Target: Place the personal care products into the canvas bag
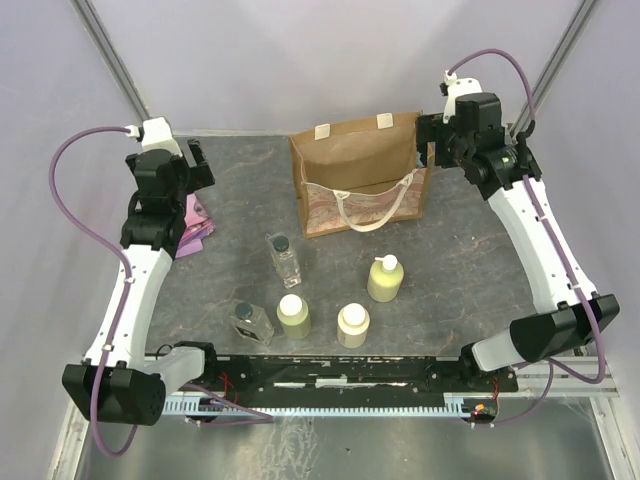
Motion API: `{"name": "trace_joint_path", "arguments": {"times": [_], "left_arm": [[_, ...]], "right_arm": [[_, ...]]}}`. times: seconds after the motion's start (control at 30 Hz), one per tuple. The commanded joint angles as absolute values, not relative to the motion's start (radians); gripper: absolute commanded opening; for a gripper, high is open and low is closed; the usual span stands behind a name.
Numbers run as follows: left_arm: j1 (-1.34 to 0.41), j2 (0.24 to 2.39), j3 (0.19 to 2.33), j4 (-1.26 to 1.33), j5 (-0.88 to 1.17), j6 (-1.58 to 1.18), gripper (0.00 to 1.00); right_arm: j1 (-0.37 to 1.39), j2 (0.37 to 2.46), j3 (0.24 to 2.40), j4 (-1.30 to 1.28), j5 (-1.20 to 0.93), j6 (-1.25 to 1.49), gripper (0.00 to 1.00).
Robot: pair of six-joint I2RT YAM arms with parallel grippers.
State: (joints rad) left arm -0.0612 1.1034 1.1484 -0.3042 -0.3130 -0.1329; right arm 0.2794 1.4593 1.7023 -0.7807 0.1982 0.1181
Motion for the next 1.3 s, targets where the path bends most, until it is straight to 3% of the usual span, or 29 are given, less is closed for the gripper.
{"name": "trace_joint_path", "arguments": {"times": [0.0, 0.17, 0.5, 0.93, 1.27], "left_arm": [[-0.063, 1.068, 1.137, -0.241, -0.300, -0.139, 1.00], [-0.063, 1.071, 1.153, -0.237, -0.098, -0.050, 0.96], [-0.083, 1.258, 1.308, -0.137, 0.188, -0.184, 0.94], [-0.338, 1.513, 1.501, -0.134, 0.189, -0.217, 0.95], [-0.430, 1.630, 1.577, -0.327, -0.005, -0.197, 0.94]], "right_arm": [[0.305, 1.474, 1.793, -0.765, 0.178, 0.115, 1.00], [0.329, 1.505, 1.839, -0.789, 0.173, 0.112, 1.00], [0.410, 1.519, 1.856, -0.899, 0.154, 0.126, 1.00], [0.557, 1.393, 1.612, -1.076, 0.168, 0.209, 0.98], [0.579, 1.359, 1.478, -1.072, 0.141, 0.198, 0.93]]}}
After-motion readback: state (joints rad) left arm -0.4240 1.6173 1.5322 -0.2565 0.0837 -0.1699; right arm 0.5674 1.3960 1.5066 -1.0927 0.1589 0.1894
